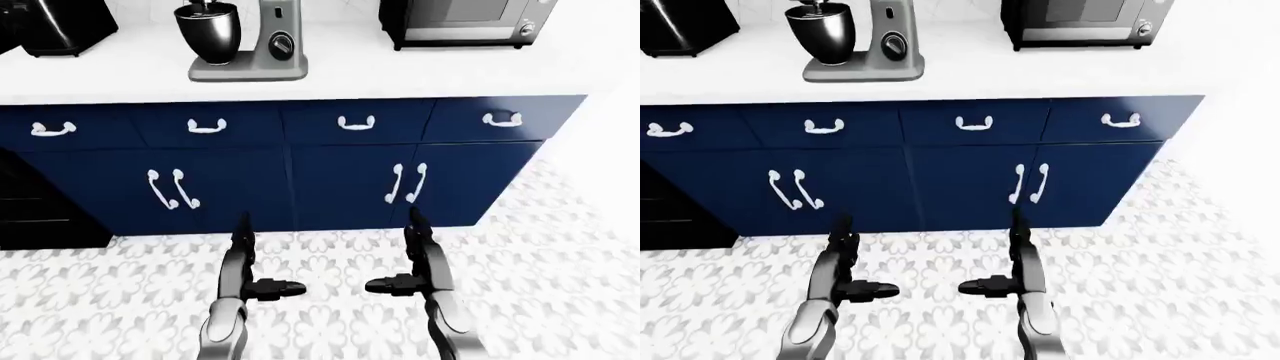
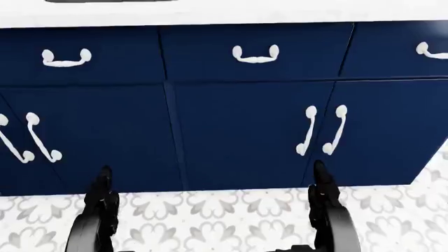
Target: Open the stand mixer head.
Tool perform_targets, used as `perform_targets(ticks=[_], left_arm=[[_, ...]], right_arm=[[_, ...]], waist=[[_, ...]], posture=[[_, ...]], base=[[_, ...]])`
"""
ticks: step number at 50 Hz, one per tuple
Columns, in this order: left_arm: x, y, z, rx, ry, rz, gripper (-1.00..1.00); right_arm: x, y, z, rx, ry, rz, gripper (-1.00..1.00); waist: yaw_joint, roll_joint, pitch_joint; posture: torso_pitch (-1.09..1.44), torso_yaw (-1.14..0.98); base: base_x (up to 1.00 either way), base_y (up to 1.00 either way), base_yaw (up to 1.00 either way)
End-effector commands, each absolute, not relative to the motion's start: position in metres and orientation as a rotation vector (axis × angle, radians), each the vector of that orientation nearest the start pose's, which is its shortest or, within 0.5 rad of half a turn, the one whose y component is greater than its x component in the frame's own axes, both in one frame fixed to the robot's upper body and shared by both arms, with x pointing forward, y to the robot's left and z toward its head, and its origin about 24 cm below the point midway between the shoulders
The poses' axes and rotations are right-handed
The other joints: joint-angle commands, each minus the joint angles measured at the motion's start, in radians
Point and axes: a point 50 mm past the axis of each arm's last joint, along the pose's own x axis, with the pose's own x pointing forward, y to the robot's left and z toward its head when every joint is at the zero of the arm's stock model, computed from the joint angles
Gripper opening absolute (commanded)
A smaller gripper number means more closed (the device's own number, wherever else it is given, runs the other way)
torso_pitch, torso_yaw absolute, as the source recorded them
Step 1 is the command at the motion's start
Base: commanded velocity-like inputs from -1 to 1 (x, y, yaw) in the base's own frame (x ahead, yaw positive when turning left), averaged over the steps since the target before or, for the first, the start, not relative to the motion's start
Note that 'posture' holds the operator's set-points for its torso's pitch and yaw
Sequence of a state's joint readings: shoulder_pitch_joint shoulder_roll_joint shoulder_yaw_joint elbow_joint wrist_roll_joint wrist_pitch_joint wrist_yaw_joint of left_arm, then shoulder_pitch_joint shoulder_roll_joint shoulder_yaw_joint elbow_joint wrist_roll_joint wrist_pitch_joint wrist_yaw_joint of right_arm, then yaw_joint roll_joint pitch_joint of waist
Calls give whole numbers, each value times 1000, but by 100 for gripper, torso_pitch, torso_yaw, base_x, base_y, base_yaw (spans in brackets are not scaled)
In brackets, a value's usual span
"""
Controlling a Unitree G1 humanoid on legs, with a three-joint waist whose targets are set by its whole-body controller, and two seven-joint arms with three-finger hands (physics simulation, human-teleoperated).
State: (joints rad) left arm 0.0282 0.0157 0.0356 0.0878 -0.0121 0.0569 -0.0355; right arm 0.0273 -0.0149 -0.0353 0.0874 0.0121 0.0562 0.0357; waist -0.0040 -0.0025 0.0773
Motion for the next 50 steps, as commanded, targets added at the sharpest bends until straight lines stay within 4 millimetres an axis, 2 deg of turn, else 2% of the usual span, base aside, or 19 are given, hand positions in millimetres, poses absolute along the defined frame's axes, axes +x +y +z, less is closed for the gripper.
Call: perform_targets(ticks=[1, 3, 4, 5, 7, 8, 15, 18, 19, 20, 23, 25, 26, 31, 35, 37, 40, 44, 50], left_arm=[[255, 161, 40, 0, 1, 2, 98], [255, 161, 40, 0, 2, 1, 97], [256, 162, 40, 0, 2, 2, 98], [256, 161, 41, -1, 0, 1, 98], [256, 162, 41, 0, -2, 6, 98], [256, 162, 41, 0, -3, 5, 98], [256, 163, 41, -7, -11, 14, 98], [257, 163, 42, -13, -25, 16, 98], [256, 162, 50, -32, -83, 8, 98], [256, 161, 53, -31, -100, 4, 98], [255, 163, 97, -127, -338, 28, 98], [245, 165, 123, -200, -479, 35, 98], [244, 166, 127, -210, -500, 39, 98], [235, 172, 166, -221, -650, 72, 98], [226, 176, 208, -244, -751, 111, 98], [220, 181, 235, -318, -794, 119, 97], [213, 184, 260, -368, -849, 122, 98], [204, 183, 279, -392, -902, 103, 97], [204, 183, 278, -386, -904, 92, 98]], right_arm=[[254, -157, 45, -3, -6, 6, 100], [254, -157, 45, -4, -7, 7, 100], [254, -157, 46, 2, -10, 9, 100], [254, -157, 48, 5, -13, 13, 100], [254, -157, 48, 9, -20, 18, 100], [254, -157, 48, 12, -22, 21, 100], [252, -152, 52, 29, -67, 58, 100], [253, -149, 61, 7, -150, 85, 100], [253, -150, 74, 14, -247, 82, 100], [253, -149, 77, 18, -263, 97, 100], [247, -145, 112, 48, -465, 145, 100], [235, -144, 138, 166, -624, 194, 100], [233, -146, 143, 208, -637, 185, 100], [225, -146, 174, 173, -729, 223, 100], [217, -142, 215, 158, -804, 238, 100], [212, -140, 235, 171, -840, 240, 100], [205, -138, 259, 202, -889, 247, 100], [198, -137, 280, 248, -929, 260, 100], [196, -136, 284, 257, -937, 265, 100]], waist=[[-2, -8, -1], [8, -1, -62], [8, -1, -52], [6, -6, -17], [7, -7, -69], [8, -7, -75], [7, -4, -81], [6, -3, -85], [6, -2, -87], [6, -1, -89], [4, -1, -94], [4, -2, -97], [3, -2, -97], [3, -2, -95], [3, 0, -96], [2, 1, -92], [1, 4, -80], [1, 7, -70], [4, 9, -61]], posture=[[0, 0], [0, 0], [0, 0], [0, 0], [0, 0], [0, 0], [0, 0], [0, 0], [0, 0], [0, 0], [0, 0], [0, 0], [0, 0], [0, 0], [0, 0], [0, 0], [0, 0], [0, 0], [0, 0]], base=[[0, 0, 0], [0, 0, 0], [0, 0, 0], [0, 0, 0], [0, 0, 0], [0, 0, 0], [0, 0, 0], [0, 0, 0], [0, 0, 0], [0, 0, 0], [0, 0, 0], [0, 0, 0], [0, 0, 0], [0, 0, 0], [0, 0, 0], [0, 0, 0], [0, 0, 0], [0, 0, 0], [0, 0, 0]])
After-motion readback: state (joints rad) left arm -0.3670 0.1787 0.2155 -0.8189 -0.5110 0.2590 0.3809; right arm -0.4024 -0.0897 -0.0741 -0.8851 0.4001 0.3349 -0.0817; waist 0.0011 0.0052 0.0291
